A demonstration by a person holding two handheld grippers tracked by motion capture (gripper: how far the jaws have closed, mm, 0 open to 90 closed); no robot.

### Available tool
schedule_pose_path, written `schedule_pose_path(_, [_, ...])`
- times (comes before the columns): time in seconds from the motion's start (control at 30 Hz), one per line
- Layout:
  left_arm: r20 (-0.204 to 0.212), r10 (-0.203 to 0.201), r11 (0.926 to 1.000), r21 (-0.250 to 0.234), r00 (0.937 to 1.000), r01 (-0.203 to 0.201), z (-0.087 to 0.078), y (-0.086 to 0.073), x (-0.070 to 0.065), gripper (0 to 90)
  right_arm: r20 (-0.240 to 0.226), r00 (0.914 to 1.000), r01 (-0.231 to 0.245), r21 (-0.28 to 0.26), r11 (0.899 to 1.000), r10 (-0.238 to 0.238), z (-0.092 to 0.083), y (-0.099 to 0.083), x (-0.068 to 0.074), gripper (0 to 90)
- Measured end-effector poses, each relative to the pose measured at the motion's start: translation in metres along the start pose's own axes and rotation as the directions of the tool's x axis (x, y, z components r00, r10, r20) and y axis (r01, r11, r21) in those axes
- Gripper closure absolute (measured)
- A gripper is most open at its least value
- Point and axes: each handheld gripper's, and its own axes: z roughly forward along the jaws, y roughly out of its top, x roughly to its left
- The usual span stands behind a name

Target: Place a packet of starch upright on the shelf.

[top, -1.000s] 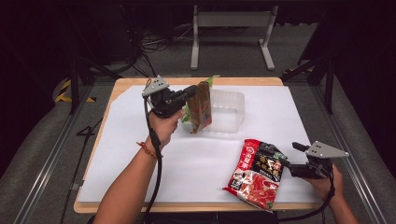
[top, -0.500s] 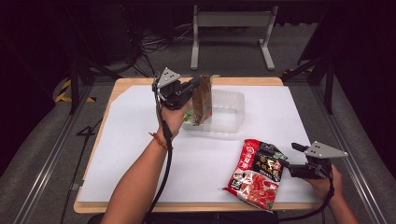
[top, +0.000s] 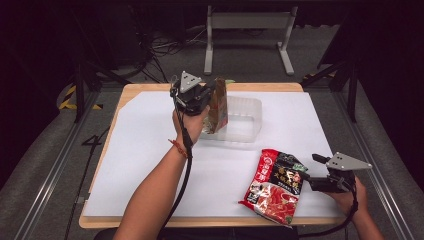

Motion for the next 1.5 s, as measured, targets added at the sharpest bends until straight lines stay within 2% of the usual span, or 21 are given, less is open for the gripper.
schedule_pose_path(0.07, [-0.025,0.0,0.9999,0.014,0.9997,0.001,-0.004,0.0,0.001,88.3,-0.002,1.0,0.0,-0.003,1.0,0.0,0.0,0.001,0.001,21.2])
schedule_pose_path(0.23, [-0.022,-0.001,0.9997,0.025,0.9997,0.002,-0.007,-0.003,0.0,88.3,0.0,1.0,0.002,0.002,1.0,-0.002,0.0,0.001,0.001,21.2])
schedule_pose_path(0.27, [-0.023,0.004,0.9995,0.032,0.9997,-0.003,-0.006,-0.004,-0.002,88.3,-0.001,1.0,0.002,0.004,1.0,-0.002,0.001,0.001,0.001,21.2])
schedule_pose_path(0.3, [-0.041,0.022,0.9988,0.043,0.9989,-0.02,-0.005,-0.005,-0.005,88.3,0.0,1.0,0.002,0.005,1.0,-0.002,0.001,0.001,0.001,21.1])
schedule_pose_path(0.33, [-0.053,0.032,0.9987,0.04,0.9981,-0.03,-0.005,-0.006,-0.006,88.3,0.0,1.0,0.003,0.007,1.0,-0.003,0.001,0.001,0.001,21.0])
schedule_pose_path(0.4, [-0.05,0.017,0.9994,0.032,0.9986,-0.015,-0.004,-0.006,-0.007,88.3,-0.002,1.0,0.006,0.005,1.0,-0.006,0.001,0.001,0.002,21.0])
schedule_pose_path(0.47, [-0.076,0.033,0.9991,0.031,0.9966,-0.031,-0.001,-0.005,-0.009,88.3,0.0,1.0,0.006,0.005,1.0,-0.006,0.0,0.001,0.002,20.9])
schedule_pose_path(0.53, [-0.107,0.052,0.9983,0.031,0.9929,-0.049,0.004,-0.002,-0.011,88.3,0.001,1.0,0.003,0.004,1.0,-0.003,0.0,0.001,0.002,21.0])
schedule_pose_path(0.63, [-0.115,0.033,0.9991,0.029,0.9929,-0.03,0.012,0.003,-0.011,88.3,-0.002,1.0,0.004,-0.001,1.0,-0.004,-0.001,0.001,0.002,21.0])
schedule_pose_path(0.73, [-0.139,0.061,0.9979,0.032,0.9884,-0.057,0.024,0.005,-0.017,88.3,-0.004,1.0,0.003,0.0,1.0,-0.003,-0.001,0.0,0.001,21.0])
schedule_pose_path(0.83, [-0.149,0.05,0.9985,0.032,0.9876,-0.045,0.039,0.004,-0.021,88.3,-0.005,1.0,0.003,0.0,1.0,-0.003,-0.001,0.0,0.001,21.0])
schedule_pose_path(0.93, [-0.184,0.072,0.9971,0.037,0.9803,-0.066,0.053,0.008,-0.023,88.4,-0.005,1.0,0.003,-0.001,1.0,-0.003,-0.002,0.001,0.001,21.0])
schedule_pose_path(1.17, [-0.223,0.035,0.9993,-0.005,0.9741,-0.037,0.065,0.02,-0.019,88.4,-0.01,1.0,0.002,0.003,1.0,-0.002,-0.001,-0.001,0.0,21.0])
schedule_pose_path(1.2, [-0.214,0.04,0.9991,-0.005,0.976,-0.042,0.068,0.021,-0.02,88.3,-0.008,1.0,0.001,0.003,1.0,-0.001,-0.002,-0.001,0.0,21.0])
schedule_pose_path(1.27, [-0.189,0.022,0.9998,0.008,0.9817,-0.021,0.071,0.017,-0.021,88.3,-0.006,1.0,-0.002,-0.001,1.0,0.002,-0.002,-0.001,-0.001,21.0])
schedule_pose_path(1.3, [-0.161,0.004,1.0,0.002,0.9869,-0.004,0.072,0.013,-0.021,88.3,-0.005,1.0,-0.002,-0.001,1.0,0.002,-0.003,-0.001,-0.001,21.0])
schedule_pose_path(1.33, [-0.14,0.01,0.9999,-0.004,0.9901,-0.011,0.071,0.009,-0.022,88.2,-0.007,1.0,0.001,-0.005,1.0,-0.001,-0.004,0.0,0.0,21.0])
schedule_pose_path(1.4, [-0.128,0.036,0.9993,-0.003,0.9911,-0.037,0.069,0.004,-0.023,88.0,-0.005,1.0,0.0,-0.008,1.0,0.0,-0.005,-0.001,0.0,21.1])
schedule_pose_path(1.43, [-0.079,0.016,0.9998,-0.009,0.9967,-0.017,0.065,-0.002,-0.02,87.7,-0.005,1.0,-0.001,-0.008,1.0,0.001,-0.005,-0.001,0.0,21.0])
schedule_pose_path(1.47, [-0.079,0.016,0.9998,-0.009,0.9967,-0.017,0.065,-0.002,-0.02,87.7,-0.005,1.0,-0.003,-0.007,1.0,0.003,-0.004,-0.001,-0.001,21.0])
schedule_pose_path(1.5, [-0.054,0.02,0.9998,-0.009,0.9983,-0.02,0.061,-0.005,-0.018,87.6,-0.004,1.0,-0.003,-0.006,1.0,0.003,-0.004,-0.001,-0.001,21.0])
